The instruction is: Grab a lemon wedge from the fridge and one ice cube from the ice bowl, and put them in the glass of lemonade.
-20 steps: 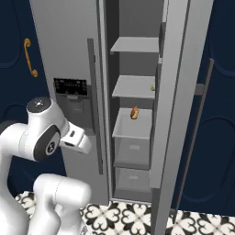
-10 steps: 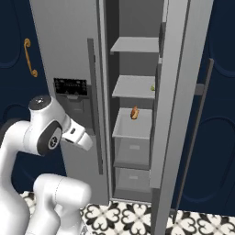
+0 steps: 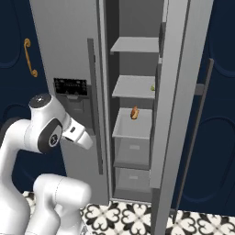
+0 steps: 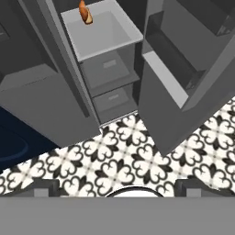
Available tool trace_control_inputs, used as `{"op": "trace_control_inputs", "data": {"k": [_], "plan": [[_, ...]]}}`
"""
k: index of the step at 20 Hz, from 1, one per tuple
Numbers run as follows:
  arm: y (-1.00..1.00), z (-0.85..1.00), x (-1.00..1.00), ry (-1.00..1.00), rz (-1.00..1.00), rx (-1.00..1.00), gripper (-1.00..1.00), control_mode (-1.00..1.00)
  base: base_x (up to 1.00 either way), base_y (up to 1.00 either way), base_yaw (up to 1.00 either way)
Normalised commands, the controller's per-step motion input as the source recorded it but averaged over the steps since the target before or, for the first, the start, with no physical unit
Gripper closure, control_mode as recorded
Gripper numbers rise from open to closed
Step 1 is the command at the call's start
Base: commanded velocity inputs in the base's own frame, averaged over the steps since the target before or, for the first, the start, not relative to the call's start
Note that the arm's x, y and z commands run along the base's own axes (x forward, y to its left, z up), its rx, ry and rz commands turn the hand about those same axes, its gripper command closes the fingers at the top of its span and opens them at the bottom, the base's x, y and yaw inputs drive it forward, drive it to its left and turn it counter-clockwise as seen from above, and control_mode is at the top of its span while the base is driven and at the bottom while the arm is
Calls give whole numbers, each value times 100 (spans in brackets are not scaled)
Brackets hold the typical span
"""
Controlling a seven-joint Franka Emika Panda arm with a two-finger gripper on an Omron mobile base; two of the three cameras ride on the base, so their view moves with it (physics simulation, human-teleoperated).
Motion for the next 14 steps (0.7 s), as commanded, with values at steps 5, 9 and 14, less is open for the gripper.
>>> {"op": "trace_control_inputs", "data": {"k": [5, 9, 14], "plan": [[0, -1, 1, 0, -1, 0, -100, 100, 0, 0, -4], [0, 0, 0, 0, 0, 0, -100, 100, 13, -14, -17], [0, 0, 0, 0, 0, 0, -100, 100, 53, -41, -15]]}}
